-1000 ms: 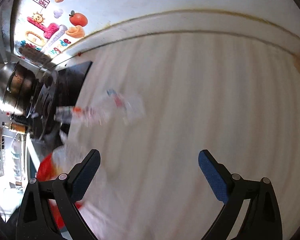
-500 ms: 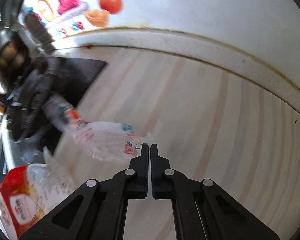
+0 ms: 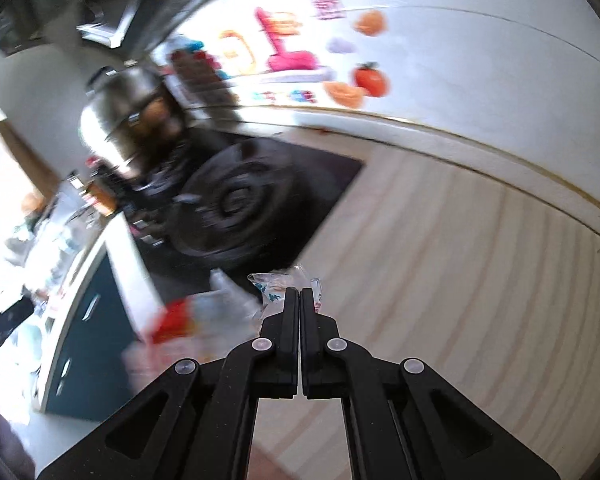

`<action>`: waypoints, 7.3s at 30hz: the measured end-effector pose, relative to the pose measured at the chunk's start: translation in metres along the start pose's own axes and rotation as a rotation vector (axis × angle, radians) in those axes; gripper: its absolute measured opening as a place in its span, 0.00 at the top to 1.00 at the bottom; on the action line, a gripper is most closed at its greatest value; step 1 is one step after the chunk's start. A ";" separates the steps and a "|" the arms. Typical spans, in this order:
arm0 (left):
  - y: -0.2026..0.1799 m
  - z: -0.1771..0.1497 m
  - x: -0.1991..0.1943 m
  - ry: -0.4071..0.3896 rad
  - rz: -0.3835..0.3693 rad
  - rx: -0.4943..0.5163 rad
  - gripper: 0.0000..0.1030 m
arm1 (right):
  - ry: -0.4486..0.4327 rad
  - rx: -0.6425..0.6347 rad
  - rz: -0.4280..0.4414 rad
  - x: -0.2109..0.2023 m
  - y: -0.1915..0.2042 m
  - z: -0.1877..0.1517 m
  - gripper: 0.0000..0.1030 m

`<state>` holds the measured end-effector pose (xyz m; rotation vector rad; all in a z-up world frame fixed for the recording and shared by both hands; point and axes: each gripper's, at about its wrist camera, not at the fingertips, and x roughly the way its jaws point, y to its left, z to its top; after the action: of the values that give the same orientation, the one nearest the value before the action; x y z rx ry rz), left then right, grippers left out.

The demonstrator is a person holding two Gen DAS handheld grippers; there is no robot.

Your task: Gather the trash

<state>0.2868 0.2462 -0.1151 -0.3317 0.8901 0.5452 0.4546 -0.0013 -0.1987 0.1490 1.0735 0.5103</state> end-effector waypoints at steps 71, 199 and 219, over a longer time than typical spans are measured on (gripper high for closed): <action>0.091 -0.129 0.177 0.244 -0.697 -0.512 0.69 | 0.306 -0.219 -0.124 0.198 0.043 -0.050 1.00; 0.238 -0.339 -0.264 0.004 0.097 -0.543 0.00 | 0.386 -0.853 0.455 -0.228 0.268 -0.323 0.00; 0.240 -0.335 -0.270 0.000 0.077 -0.515 0.00 | 0.404 -0.836 0.473 -0.225 0.279 -0.326 0.00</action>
<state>-0.2033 0.1948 -0.1081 -0.7658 0.7557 0.8460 -0.0031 0.0958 -0.0747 -0.4673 1.1302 1.4192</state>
